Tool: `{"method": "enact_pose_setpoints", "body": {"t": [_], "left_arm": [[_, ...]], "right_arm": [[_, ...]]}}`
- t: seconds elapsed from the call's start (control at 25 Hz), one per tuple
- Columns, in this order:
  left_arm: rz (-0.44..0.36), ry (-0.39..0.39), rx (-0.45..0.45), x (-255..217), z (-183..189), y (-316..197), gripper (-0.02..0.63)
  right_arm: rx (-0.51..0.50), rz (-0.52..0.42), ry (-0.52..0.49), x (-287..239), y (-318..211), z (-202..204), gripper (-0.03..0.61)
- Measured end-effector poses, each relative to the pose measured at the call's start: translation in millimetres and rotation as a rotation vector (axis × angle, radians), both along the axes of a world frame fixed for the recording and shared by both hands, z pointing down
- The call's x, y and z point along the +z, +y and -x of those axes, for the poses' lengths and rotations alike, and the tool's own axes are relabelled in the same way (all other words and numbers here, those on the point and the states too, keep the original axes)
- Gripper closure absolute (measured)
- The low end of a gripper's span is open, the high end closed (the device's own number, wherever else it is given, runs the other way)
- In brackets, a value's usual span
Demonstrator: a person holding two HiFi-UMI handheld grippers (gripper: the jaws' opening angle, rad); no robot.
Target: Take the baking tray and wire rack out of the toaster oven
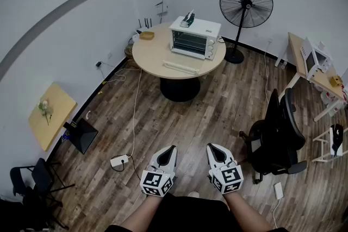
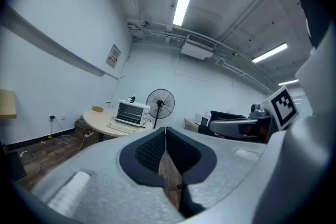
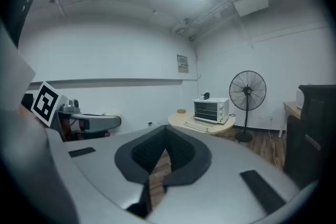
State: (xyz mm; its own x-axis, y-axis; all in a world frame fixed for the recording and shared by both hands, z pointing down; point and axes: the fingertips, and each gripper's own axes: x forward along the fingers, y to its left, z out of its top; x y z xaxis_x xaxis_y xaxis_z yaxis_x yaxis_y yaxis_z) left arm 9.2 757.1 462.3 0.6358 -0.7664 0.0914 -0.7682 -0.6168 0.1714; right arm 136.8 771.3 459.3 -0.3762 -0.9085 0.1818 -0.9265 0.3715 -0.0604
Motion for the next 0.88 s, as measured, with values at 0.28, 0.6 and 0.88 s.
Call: {"method": "enact_pose_setpoints", "body": {"t": [0.28, 0.6, 0.88], "left_arm": [[-0.011, -0.005, -0.009, -2, -10, -2, 0.592], [0.005, -0.031, -0.035, 14, -15, -7, 0.592], [0.001, -0.043, -0.031, 21, -18, -46, 0.592]], "right_arm": [[0.022, -0.013, -0.006, 3, 0, -27, 0.578], [0.014, 0.041, -0.009, 32, 6, -40, 0.578], [0.040, 0.048, -0.012, 35, -33, -41, 0.578]]}}
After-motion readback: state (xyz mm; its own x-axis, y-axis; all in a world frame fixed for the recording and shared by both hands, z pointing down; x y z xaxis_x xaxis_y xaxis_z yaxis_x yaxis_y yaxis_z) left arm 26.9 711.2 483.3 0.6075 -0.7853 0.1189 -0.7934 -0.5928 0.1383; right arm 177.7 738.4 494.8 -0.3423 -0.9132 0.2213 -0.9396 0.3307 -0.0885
